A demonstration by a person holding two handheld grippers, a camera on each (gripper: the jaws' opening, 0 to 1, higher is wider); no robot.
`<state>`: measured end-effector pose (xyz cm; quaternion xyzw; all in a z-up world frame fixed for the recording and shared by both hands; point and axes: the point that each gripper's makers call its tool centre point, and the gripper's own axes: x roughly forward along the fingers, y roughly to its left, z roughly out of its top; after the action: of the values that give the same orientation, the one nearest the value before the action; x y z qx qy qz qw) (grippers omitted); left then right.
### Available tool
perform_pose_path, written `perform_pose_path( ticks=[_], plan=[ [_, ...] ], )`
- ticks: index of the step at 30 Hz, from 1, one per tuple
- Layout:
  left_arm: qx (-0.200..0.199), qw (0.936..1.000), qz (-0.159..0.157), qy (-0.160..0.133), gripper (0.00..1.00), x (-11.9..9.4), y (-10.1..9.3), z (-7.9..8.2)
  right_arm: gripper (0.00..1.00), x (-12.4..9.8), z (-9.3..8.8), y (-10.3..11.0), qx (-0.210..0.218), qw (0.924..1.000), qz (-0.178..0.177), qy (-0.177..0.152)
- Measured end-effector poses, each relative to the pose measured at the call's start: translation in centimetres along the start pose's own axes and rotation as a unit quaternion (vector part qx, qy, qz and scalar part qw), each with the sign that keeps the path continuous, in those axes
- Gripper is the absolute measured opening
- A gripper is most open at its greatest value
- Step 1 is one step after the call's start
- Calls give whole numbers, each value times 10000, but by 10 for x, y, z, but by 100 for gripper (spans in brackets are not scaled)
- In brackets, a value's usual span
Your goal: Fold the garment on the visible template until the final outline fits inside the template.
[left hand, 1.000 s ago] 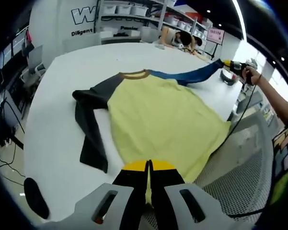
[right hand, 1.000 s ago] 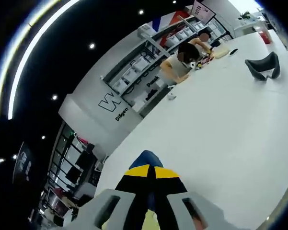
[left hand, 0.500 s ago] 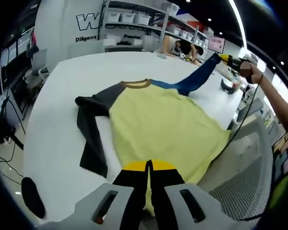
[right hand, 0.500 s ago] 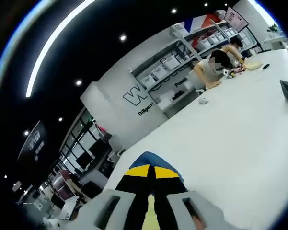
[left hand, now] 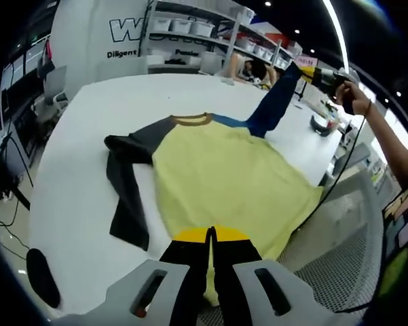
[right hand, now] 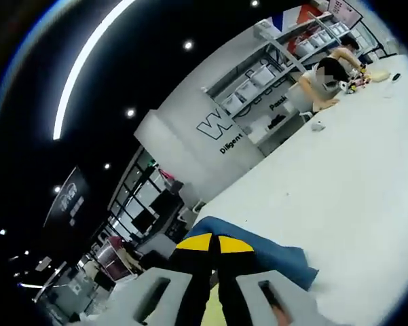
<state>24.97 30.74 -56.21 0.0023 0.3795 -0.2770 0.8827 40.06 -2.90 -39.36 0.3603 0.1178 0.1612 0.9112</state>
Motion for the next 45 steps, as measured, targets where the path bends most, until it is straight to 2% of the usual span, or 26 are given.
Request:
perform_pose_path(
  ticks=[9,16,26,29,31,36,39,45],
  plan=[
    [-73,9999,57,-76,0,-1,9,5,0,30,-32,36,158,9987,374,300],
    [-203,9996,24,-196,0,1,10,11,0,50,-48,53,313,9971,554,410],
    [-187,9997,-36,-131,0,6,9,11,0,78,-72,76,608,9937,726,603],
    [-203,9997,-36,-137,0,7,10,12,0,90,-89,87,613,9924,779,731],
    [-294,9994,-68,-156,0,8,10,13,0,97,-100,91,828,9898,811,825],
    [-321,9993,-22,-184,0,6,13,12,0,112,-126,96,792,9878,827,1056],
    [-342,9993,18,-137,0,6,16,9,0,120,-149,95,772,9849,818,1313],
    [-364,9993,44,-113,0,5,18,7,0,131,-176,87,800,9812,753,1588]
  ],
)
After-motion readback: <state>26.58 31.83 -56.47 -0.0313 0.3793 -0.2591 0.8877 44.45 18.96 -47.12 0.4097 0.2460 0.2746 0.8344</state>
